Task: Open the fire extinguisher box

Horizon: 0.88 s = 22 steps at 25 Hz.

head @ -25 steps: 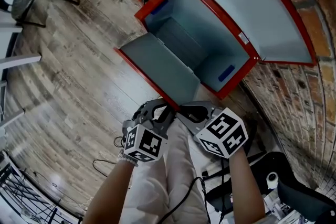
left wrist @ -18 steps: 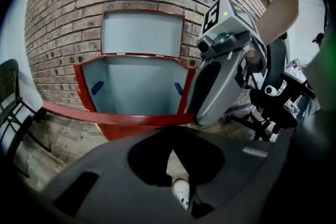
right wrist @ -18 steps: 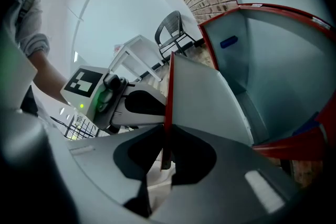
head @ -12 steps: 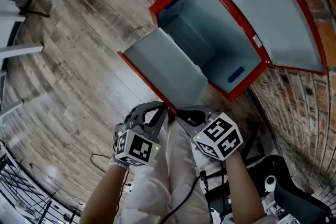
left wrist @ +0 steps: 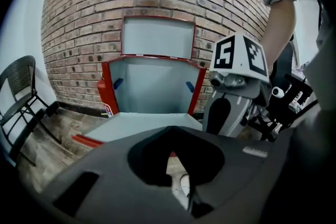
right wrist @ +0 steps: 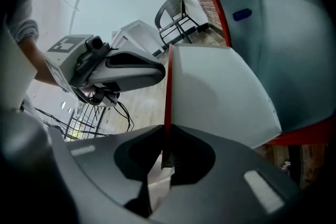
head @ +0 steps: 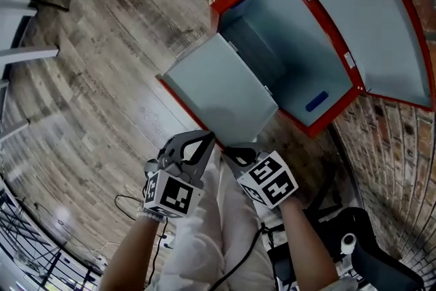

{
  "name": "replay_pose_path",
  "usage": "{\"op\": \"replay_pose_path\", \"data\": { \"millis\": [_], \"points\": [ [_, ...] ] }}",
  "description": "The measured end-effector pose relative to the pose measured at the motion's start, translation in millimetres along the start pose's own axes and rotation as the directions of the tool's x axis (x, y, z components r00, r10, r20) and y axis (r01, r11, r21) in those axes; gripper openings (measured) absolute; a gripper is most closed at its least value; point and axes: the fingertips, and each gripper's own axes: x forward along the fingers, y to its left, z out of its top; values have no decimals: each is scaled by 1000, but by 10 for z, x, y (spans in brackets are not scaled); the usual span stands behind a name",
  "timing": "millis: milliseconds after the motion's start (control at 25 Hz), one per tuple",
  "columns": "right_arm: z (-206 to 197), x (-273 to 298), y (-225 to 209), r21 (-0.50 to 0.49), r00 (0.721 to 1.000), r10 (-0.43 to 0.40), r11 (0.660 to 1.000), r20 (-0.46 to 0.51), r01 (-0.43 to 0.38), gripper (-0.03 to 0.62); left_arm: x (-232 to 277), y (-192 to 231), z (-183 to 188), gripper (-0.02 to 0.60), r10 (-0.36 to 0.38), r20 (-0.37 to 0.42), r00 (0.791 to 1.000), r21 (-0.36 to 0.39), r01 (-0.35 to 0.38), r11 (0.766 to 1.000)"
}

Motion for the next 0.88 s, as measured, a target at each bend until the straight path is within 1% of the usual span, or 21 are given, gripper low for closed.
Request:
{"op": "replay_pose_path", "data": {
  "millis": [280, 520, 720, 880],
  "points": [
    [-231, 473, -69, 0, 998, 6, 1000, -62, -6, 35, 206, 62, -102, -2, 14, 4, 1000, -19, -14, 1000],
    [-423, 890, -268, -25, 996, -26, 999, -91, 24, 34, 325, 109, -277, -2, 29, 17, 999, -31, -29, 999],
    [-553, 1168, -476, -67, 990, -88, 994, -108, 81, 32, 420, 125, -509, -2, 30, 3, 1000, -35, -30, 999],
    [-639, 1377, -738, -96, 971, -191, 979, -141, 179, 28, 522, 171, -661, -2, 34, -8, 999, -39, -35, 999]
  ]
}}
